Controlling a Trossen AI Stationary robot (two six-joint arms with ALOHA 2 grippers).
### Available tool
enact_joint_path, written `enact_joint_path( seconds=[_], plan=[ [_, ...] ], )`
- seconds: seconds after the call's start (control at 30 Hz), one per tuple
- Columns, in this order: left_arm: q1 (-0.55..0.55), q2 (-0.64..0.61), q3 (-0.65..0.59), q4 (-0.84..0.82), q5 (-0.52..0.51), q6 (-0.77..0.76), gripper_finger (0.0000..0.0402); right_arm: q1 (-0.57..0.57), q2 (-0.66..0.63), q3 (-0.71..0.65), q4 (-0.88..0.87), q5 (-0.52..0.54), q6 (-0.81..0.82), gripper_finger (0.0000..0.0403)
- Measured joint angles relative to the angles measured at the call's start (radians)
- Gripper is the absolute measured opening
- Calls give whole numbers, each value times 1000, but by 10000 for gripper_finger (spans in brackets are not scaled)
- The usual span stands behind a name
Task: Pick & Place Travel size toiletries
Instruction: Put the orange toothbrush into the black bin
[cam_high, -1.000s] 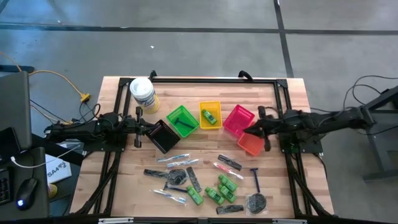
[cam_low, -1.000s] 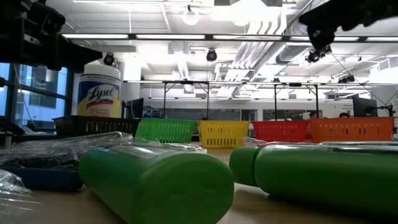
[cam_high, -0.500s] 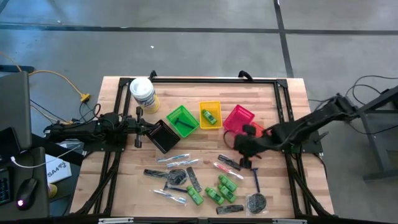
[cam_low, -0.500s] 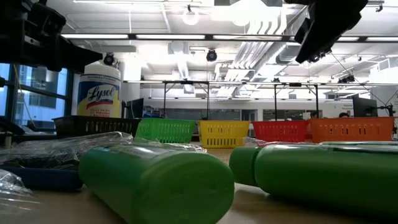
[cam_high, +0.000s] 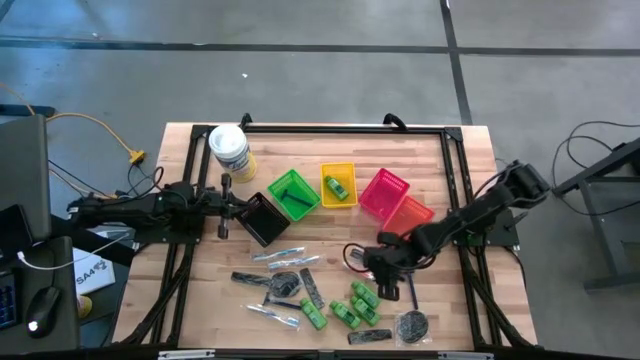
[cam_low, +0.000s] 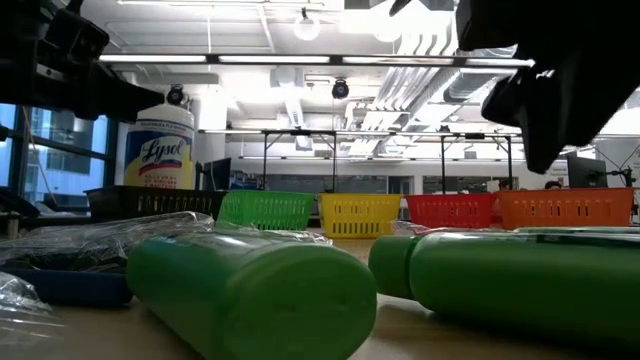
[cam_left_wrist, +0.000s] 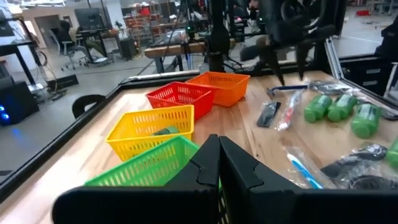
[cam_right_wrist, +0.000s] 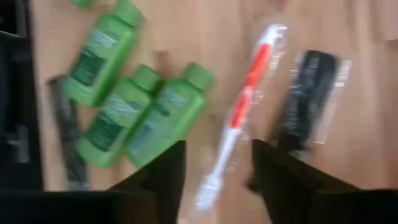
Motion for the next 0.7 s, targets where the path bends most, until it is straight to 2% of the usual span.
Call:
enact_joint_path(
  seconds=[0.1,0.23,0.7],
  plan=[
    [0,17,0,-6,0,0,0,14,18,0,18,15,13,209],
    [0,24,0,-4,0,-8,0,37,47,0,17,56,22,217],
    [0,24,0,-4,-4,-8,0,53,153,0,19,45,63,160]
  ],
)
